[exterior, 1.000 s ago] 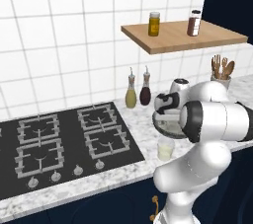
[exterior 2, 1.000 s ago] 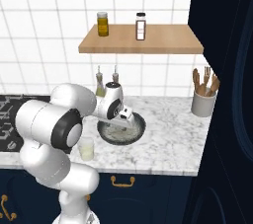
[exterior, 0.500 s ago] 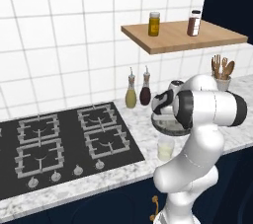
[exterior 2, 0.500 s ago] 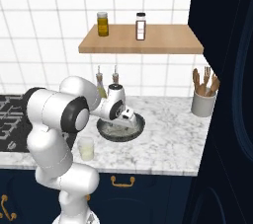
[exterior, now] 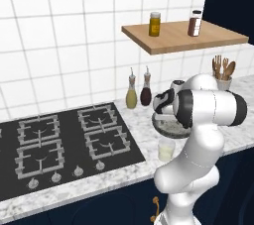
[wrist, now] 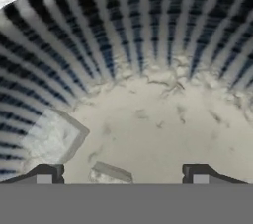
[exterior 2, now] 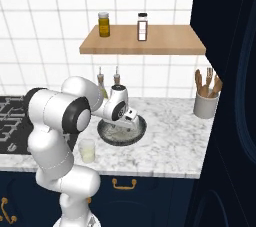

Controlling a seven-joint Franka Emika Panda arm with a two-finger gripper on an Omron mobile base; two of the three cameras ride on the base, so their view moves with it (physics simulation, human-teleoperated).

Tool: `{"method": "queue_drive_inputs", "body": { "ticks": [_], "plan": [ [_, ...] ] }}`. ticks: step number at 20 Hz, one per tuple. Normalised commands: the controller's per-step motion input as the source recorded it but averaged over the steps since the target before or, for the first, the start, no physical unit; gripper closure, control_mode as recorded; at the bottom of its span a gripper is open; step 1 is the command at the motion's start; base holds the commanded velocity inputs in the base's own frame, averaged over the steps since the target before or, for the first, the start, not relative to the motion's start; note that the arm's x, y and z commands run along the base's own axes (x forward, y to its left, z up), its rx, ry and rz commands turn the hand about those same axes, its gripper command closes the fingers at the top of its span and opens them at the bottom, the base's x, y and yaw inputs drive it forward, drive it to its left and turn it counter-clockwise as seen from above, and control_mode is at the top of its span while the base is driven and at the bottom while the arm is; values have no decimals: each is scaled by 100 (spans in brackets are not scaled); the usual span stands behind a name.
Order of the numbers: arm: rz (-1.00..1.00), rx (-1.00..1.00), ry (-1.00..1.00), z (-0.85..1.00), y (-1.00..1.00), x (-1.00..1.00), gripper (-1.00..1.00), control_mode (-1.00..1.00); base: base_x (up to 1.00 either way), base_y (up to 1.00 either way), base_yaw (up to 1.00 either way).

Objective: Grab a lemon wedge from the fridge and one ice cube from the ice bowl, and put them in the glass of lemonade.

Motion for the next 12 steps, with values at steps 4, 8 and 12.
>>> {"method": "queue_drive_inputs", "body": {
  "ticks": [4,8,12],
  "plan": [
    [0,0,0,-23,1,-36,-100,-100,0,0,0],
    [0,0,0,-15,4,-15,-100,-100,0,0,0],
    [0,0,0,-11,12,2,100,-100,0,0,0]
  ]
}}
